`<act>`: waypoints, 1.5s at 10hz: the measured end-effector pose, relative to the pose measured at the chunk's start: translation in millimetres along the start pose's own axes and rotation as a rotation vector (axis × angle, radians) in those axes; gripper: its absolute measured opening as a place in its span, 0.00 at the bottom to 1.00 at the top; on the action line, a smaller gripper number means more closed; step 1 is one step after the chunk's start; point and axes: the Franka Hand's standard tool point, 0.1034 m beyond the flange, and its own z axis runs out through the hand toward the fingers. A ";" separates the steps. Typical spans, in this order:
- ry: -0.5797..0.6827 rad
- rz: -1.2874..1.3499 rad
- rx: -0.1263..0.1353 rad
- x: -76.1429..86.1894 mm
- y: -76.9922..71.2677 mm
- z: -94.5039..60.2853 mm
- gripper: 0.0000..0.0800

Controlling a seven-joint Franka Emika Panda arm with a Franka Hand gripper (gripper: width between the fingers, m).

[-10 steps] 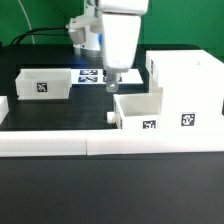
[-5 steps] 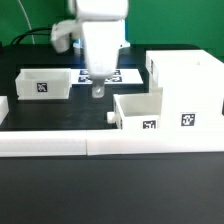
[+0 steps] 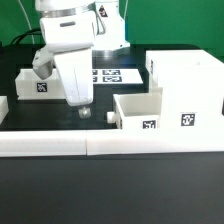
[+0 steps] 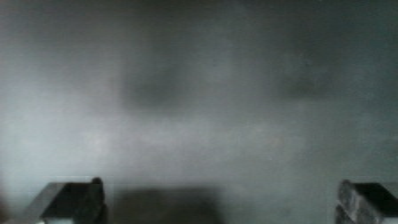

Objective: Assemble drawer

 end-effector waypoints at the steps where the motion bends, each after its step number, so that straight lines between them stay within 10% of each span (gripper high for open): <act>1: 0.002 0.014 0.002 11.3 2.1 0.6 0.81; 10: 0.022 0.129 0.017 72.8 5.6 9.4 0.81; 15: 0.020 0.144 0.021 65.6 2.6 10.2 0.81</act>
Offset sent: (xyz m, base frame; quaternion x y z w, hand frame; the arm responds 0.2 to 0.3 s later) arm 0.0086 0.0398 -0.0070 0.0157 0.0119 0.0268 0.9994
